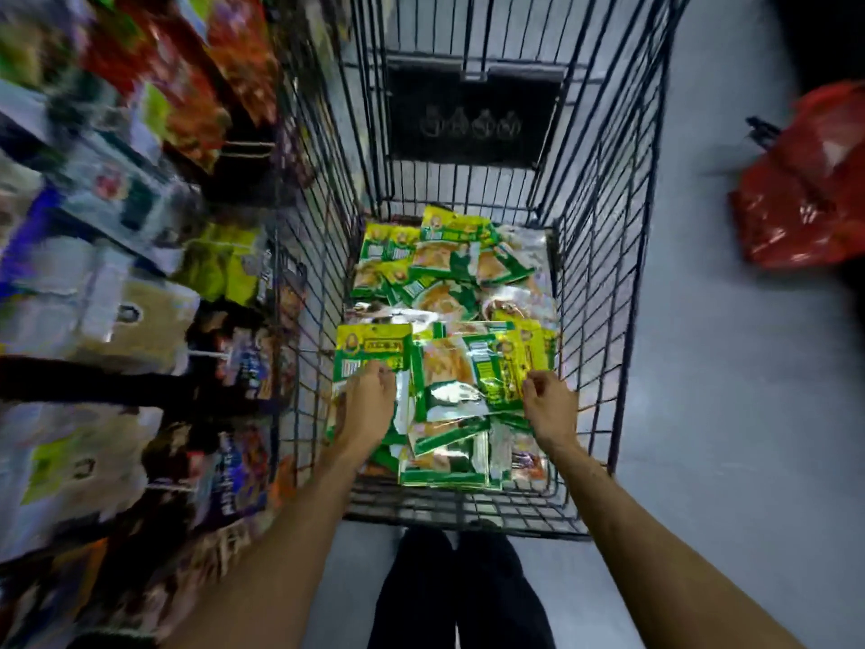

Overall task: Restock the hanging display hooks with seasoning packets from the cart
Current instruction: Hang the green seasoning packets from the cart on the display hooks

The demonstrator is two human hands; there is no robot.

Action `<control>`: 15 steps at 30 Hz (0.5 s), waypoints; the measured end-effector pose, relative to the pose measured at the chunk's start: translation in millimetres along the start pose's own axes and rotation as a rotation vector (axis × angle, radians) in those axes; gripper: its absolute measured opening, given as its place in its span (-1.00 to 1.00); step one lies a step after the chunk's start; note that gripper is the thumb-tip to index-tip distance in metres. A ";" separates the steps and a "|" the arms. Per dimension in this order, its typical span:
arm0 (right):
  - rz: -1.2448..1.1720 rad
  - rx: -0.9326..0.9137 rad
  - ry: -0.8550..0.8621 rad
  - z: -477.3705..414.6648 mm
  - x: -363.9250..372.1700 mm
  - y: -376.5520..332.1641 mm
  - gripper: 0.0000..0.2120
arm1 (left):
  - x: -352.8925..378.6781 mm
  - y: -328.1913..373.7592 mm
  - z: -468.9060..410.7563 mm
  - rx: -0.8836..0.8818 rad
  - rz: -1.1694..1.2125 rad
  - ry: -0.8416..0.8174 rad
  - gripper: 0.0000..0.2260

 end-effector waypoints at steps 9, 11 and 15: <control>0.080 0.237 0.042 -9.8 36.1 18.5 -0.50 | 26.5 -49.9 -18.5 -0.187 -0.278 0.166 -0.64; -0.044 0.301 0.036 -10.7 42.3 17.9 -0.49 | 30.2 -47.3 -17.2 -0.198 -0.264 0.146 -0.62; -0.059 0.227 0.144 -25.1 29.5 9.0 -0.64 | 30.8 -40.8 -20.4 -0.135 -0.246 0.112 -0.58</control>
Point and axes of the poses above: each hand's wrist, its own z-axis away from the middle knuckle, its own x-axis out of the palm, y = z × x, the point moved 4 cm from there along -z, towards the middle knuckle, and after that the axes turned 7 degrees about -x, right-handed, at the moved point
